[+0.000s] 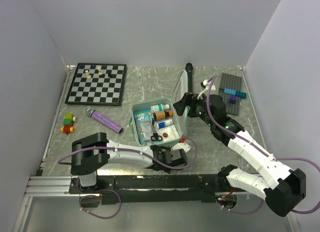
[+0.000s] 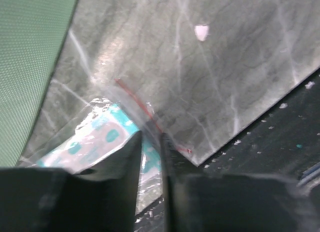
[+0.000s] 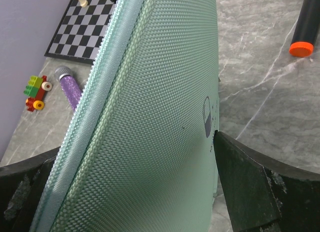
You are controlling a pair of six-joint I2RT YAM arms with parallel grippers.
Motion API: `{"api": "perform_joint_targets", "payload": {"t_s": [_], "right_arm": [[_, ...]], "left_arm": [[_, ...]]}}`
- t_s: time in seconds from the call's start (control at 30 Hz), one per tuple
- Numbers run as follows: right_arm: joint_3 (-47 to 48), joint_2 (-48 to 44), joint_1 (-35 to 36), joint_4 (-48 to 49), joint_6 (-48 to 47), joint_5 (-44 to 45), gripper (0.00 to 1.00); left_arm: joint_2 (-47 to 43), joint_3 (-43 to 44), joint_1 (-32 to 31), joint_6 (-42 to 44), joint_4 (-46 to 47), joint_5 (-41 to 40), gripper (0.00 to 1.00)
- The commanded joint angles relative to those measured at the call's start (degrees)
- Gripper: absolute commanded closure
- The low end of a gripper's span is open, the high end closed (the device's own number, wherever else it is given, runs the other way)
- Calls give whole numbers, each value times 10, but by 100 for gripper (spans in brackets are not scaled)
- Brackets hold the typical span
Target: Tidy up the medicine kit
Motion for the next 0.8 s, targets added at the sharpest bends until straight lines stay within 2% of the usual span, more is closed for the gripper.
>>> {"api": "perform_joint_targets", "payload": {"t_s": [0.0,0.1,0.33,0.47,0.63,0.77], "right_arm": [[3,-5,-4,-33,-2,8,0],[3,-7,-5,-33,-2,6,0],[5,-12,-6,-35,-4,3,0],[7,-19,-6,-36,-7,2,0],[2,-23,-7,-32,-11,0,0],[-5,-29,-9,-28,-11,-4,0]], "left_arm": [[15,-6,-2,-1,-42,-6,83],[-10,-14,-2,-1,-34,-13,99],[-111,-50,-5,-1,-5,-12,99],[-219,-69,-7,-8,8,-22,99],[-329,-67,-7,-12,22,-28,99],[-375,-47,-8,-23,8,-48,99]]}}
